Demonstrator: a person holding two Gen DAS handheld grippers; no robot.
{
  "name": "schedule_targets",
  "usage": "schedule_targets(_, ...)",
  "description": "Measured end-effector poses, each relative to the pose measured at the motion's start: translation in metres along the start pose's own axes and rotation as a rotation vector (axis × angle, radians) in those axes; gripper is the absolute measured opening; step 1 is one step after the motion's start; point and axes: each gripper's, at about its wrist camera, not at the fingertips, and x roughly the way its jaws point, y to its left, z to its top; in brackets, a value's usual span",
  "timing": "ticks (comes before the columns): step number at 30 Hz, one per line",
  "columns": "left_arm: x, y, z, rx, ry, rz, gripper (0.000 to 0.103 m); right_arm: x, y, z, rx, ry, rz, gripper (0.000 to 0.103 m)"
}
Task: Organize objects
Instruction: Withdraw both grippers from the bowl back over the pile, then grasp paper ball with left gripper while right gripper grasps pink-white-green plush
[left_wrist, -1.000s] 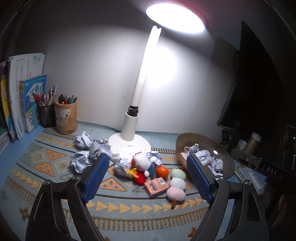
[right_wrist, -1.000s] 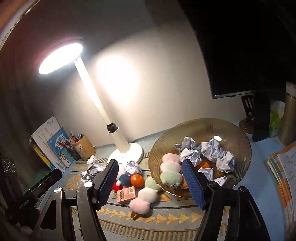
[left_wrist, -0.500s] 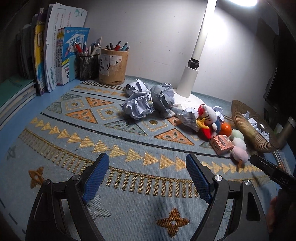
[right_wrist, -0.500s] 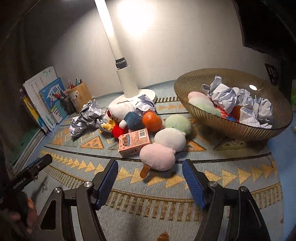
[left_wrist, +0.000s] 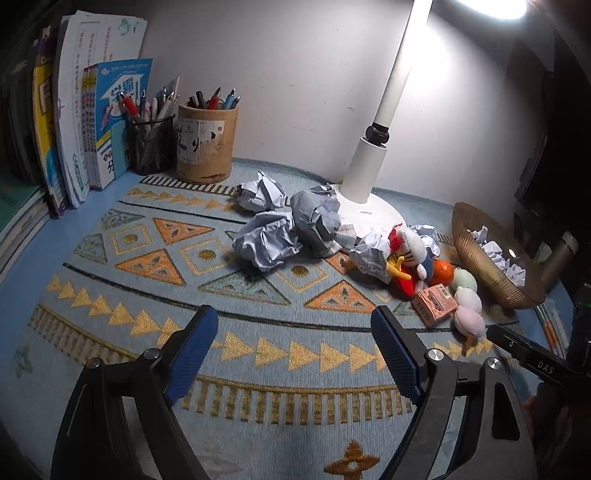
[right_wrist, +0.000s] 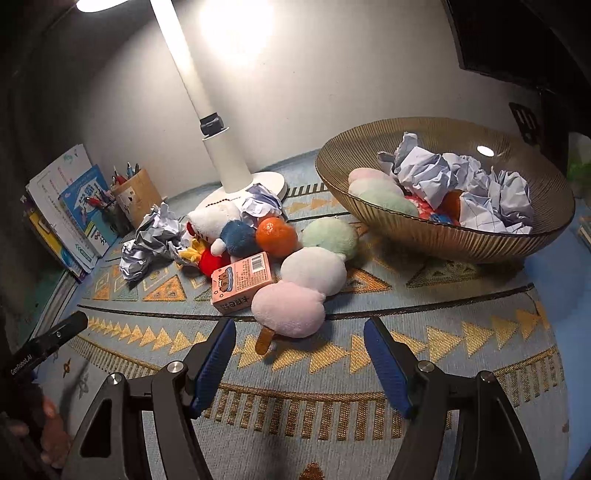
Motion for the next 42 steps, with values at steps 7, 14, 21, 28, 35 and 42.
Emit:
schedule_targets(7, 0.079, 0.029, 0.044, 0.088, 0.103, -0.002, 0.083, 0.023, -0.006, 0.015, 0.144, 0.077, 0.015, 0.07)
schedule_targets(14, 0.122, 0.036, 0.051, 0.041, 0.192, -0.031, 0.068, 0.044, 0.012, 0.022, 0.073, 0.096, -0.071, 0.07)
schedule_targets(21, 0.117, 0.023, 0.047, 0.089, 0.172, -0.021, 0.04, 0.046, 0.018, 0.021, 0.015, 0.098, -0.074, 0.047)
schedule_targets(28, 0.053, 0.025, 0.024, 0.001, 0.119, -0.017, 0.04, 0.007, 0.007, 0.01, -0.077, 0.071, 0.024, 0.046)
schedule_targets(35, 0.002, -0.011, -0.026, -0.055, 0.105, -0.121, 0.04, -0.023, 0.019, -0.014, -0.37, 0.135, 0.117, 0.047)
schedule_targets(42, 0.005, -0.059, -0.063, -0.039, 0.136, -0.208, 0.04, -0.021, -0.018, -0.015, -0.188, 0.198, 0.071, 0.069)
